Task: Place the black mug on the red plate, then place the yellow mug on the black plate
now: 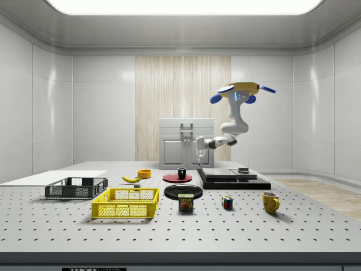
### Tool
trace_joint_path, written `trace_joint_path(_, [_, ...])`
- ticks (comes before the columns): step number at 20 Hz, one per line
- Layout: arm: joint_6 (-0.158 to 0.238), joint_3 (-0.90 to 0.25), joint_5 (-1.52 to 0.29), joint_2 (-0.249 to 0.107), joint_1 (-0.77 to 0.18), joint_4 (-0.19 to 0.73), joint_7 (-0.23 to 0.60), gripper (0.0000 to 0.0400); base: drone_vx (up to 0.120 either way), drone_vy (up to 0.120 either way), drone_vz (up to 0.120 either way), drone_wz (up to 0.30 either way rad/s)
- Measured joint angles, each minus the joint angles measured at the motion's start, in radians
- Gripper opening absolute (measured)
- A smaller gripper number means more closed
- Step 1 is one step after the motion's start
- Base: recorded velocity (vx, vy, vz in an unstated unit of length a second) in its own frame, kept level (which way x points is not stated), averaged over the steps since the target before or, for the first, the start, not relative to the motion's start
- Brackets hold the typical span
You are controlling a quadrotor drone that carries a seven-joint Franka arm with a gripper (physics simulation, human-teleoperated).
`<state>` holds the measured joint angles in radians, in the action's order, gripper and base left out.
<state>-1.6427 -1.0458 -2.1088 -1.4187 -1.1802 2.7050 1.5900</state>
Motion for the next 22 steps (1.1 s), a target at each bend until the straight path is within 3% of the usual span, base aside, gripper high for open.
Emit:
trace_joint_path(3, [0.000,0.000,0.000,0.000,0.000,0.000,0.000,0.0400,-0.027,0.120,0.000,0.000])
trace_joint_path(22, [0.003,0.000,-0.002,0.003,0.002,0.000,-0.002,0.0400,-0.120,0.120,0.000,0.000])
